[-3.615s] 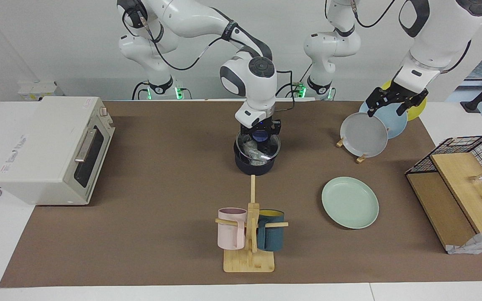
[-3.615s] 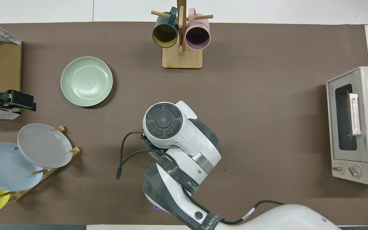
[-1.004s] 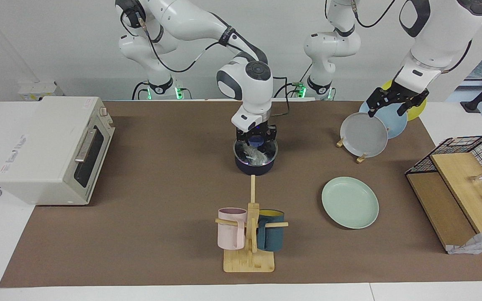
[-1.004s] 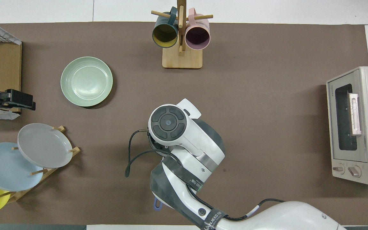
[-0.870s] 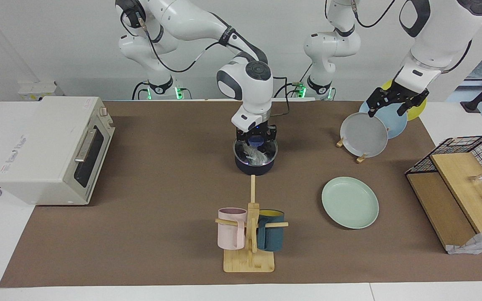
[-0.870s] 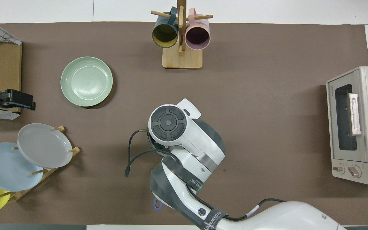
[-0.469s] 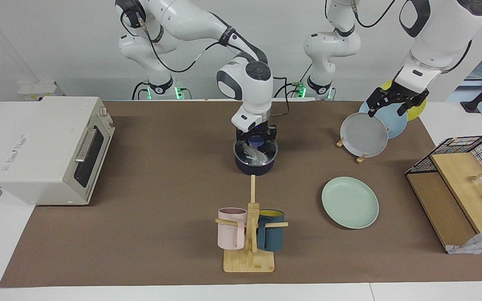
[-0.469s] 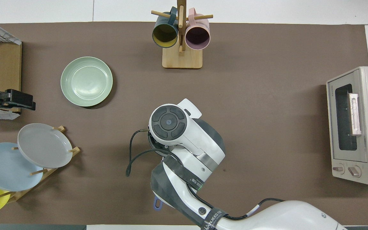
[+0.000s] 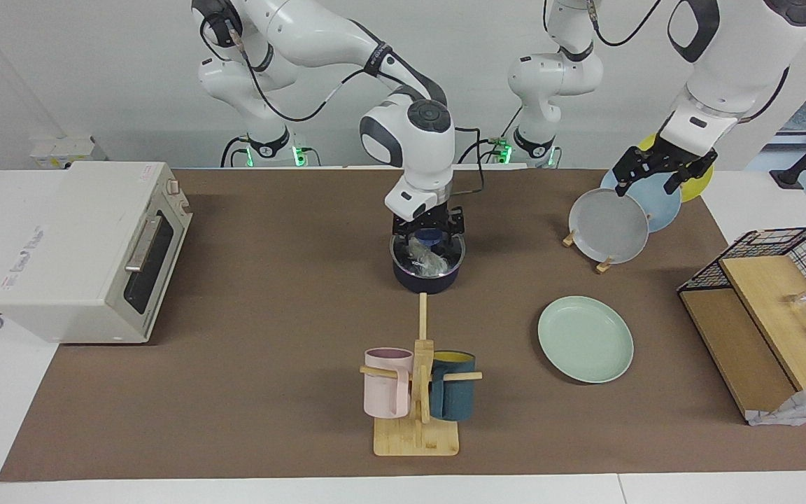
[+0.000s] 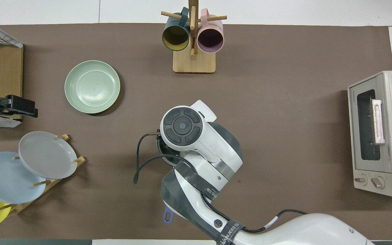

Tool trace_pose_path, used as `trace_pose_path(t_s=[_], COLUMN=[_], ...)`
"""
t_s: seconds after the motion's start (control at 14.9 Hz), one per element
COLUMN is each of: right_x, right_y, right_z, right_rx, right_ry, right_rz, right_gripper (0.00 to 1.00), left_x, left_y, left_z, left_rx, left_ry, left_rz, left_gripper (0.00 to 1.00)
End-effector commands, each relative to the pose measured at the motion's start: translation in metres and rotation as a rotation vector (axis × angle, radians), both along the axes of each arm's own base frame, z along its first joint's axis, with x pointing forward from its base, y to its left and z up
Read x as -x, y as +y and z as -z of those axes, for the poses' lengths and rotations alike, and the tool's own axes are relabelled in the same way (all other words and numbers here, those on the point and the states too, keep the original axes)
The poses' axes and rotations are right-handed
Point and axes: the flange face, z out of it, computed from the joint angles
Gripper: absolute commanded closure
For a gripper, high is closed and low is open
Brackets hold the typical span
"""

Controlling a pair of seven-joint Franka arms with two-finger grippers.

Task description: Transfer vermicelli from plate to pot

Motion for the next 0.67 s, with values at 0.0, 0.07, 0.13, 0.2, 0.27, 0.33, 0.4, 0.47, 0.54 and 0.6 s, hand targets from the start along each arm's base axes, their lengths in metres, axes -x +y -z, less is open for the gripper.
trace_pose_path(t_s=[0.0,0.07,0.13,0.2,0.27,0.33,0.4,0.47,0.54,0.6], right_x=[-0.007,-0.008,-0.011,-0.013,-0.017,-0.023,-0.026,-0.030,-0.034,-0.037], right_y=[-0.018,-0.027,-0.039,-0.052,-0.069,-0.087,-0.103,-0.124,-0.150,-0.175], right_z=[-0.040,-0.053,-0.066,-0.078,-0.092,-0.106,-0.121,-0.134,-0.151,-0.163], right_rx=[0.022,0.029,0.030,0.031,0.038,0.046,0.044,0.045,0.041,0.046], right_ry=[-0.026,-0.030,-0.024,-0.012,-0.006,0.008,0.020,0.029,0.018,0.012], right_rz=[0.002,-0.009,-0.019,-0.035,-0.045,-0.052,-0.066,-0.084,-0.096,-0.108], right_gripper=[0.00,0.00,0.00,0.00,0.00,0.00,0.00,0.00,0.00,0.00], left_x=[0.000,0.000,0.000,0.000,0.000,0.000,0.000,0.000,0.000,0.000], left_y=[0.002,0.002,0.002,0.002,0.002,0.002,0.002,0.002,0.002,0.002], left_z=[-0.002,-0.002,-0.002,-0.002,-0.002,-0.002,-0.002,-0.002,-0.002,-0.002], left_rx=[-0.022,-0.022,-0.022,-0.022,-0.022,-0.022,-0.022,-0.022,-0.022,-0.022], left_ry=[-0.005,-0.005,-0.005,-0.005,-0.005,-0.005,-0.005,-0.005,-0.005,-0.005], left_rz=[-0.010,-0.010,-0.010,-0.010,-0.010,-0.010,-0.010,-0.010,-0.010,-0.010], left_gripper=[0.00,0.00,0.00,0.00,0.00,0.00,0.00,0.00,0.00,0.00])
